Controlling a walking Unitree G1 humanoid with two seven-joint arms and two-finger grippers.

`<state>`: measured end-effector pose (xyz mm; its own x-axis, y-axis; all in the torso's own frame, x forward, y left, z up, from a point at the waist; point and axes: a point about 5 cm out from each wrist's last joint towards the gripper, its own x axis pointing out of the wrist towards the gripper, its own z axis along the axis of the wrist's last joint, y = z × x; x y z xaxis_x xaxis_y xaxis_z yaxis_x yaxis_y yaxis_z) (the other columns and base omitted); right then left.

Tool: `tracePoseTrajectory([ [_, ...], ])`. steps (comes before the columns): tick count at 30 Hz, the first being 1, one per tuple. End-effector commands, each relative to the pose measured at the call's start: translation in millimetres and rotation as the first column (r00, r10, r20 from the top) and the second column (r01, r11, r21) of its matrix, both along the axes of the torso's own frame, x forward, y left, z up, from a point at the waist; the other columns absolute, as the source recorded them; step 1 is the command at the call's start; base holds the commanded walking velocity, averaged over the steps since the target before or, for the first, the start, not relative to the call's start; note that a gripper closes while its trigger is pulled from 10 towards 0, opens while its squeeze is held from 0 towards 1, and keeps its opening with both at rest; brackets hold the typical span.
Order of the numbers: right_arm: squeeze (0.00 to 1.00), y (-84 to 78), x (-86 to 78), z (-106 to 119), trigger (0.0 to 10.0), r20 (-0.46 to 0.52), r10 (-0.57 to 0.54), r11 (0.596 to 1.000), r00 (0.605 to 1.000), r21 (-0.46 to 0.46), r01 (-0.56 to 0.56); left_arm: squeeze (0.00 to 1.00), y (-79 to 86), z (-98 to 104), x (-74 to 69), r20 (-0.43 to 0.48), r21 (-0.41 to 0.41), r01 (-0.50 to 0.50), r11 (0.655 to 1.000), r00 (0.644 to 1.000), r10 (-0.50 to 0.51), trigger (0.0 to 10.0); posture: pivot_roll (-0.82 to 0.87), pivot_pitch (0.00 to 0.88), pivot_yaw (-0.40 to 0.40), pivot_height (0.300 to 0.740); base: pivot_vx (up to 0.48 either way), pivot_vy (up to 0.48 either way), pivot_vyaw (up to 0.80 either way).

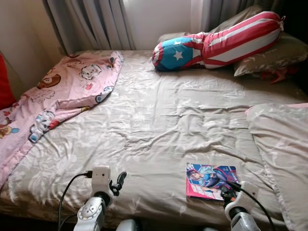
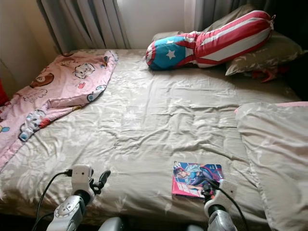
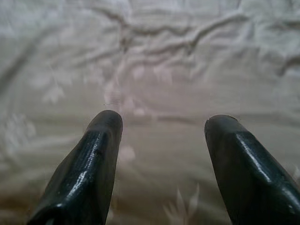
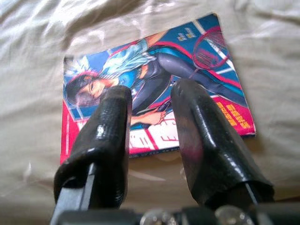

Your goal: Clean up the room

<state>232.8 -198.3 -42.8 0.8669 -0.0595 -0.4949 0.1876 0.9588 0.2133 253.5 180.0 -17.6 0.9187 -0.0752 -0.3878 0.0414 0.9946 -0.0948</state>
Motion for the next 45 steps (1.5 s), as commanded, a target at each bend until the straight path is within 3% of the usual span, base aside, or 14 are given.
tracePoseTrajectory([
  [1, 0.0, 4.3, 1.7, -0.2, 10.0, -0.018, 0.053, 0.998, 0.998, -0.032, -0.053, 0.0, 3.7, -4.3, -1.8, -0.023, -0.002, -0.034, 0.999, 0.999, 0.034, 10.0, -0.05, 0.0, -0.008, 0.683, 0.0, 0.0, 0.0],
  [8, 0.0, 13.2, -11.0, -13.8, 10.0, -0.137, 0.098, 0.994, 0.986, -0.042, -0.105, 0.0, 0.6, -20.7, -14.3, -0.125, 0.029, 0.0, 1.0, 0.992, 0.004, 10.0, -0.04, 0.0, -0.012, 0.733, 0.0, 0.0, 0.0],
  [12, 0.0, 17.6, -19.3, -20.4, 10.0, -0.187, 0.117, 0.991, 0.976, -0.045, -0.127, 0.0, 0.7, -27.9, -20.2, -0.182, 0.051, 0.026, 0.998, 0.983, -0.016, 10.0, -0.04, 0.0, -0.013, 0.74, 0.0, 0.0, 0.0],
  [15, 0.0, 17.6, -30.4, -28.5, 10.0, -0.264, 0.123, 0.987, 0.957, -0.063, -0.145, 0.0, 2.4, -34.6, -27.1, -0.236, 0.064, 0.025, 0.998, 0.972, -0.009, 10.0, -0.05, 0.0, -0.006, 0.74, 0.0, 0.0, 0.0],
  [22, 0.0, 4.4, -74.4, -49.5, 10.0, -0.428, 0.101, 0.985, 0.898, -0.081, -0.15, 0.0, 8.9, -49.4, -45.8, -0.361, 0.09, -0.003, 0.996, 0.932, 0.036, 10.0, -0.05, 0.0, 0.002, 0.74, 0.0, 0.0, 0.0],
  [34, 0.0, -6.9, -74.9, -48.0, 10.0, -0.441, 0.096, 0.977, 0.893, -0.131, -0.17, 0.0, 10.1, -58.9, -59.7, -0.439, 0.087, -0.061, 0.994, 0.894, 0.093, 10.0, -0.04, 0.0, -0.012, 0.74, 0.0, 0.0, 0.0],
  [45, 0.0, -8.3, -67.4, -44.2, 10.0, -0.416, 0.125, 0.969, 0.901, -0.143, -0.2, 0.0, 14.3, -65.7, -73.1, -0.487, 0.094, -0.089, 0.992, 0.864, 0.124, 10.0, -0.04, 0.0, -0.014, 0.74, 0.0, 0.0, 0.8],
])
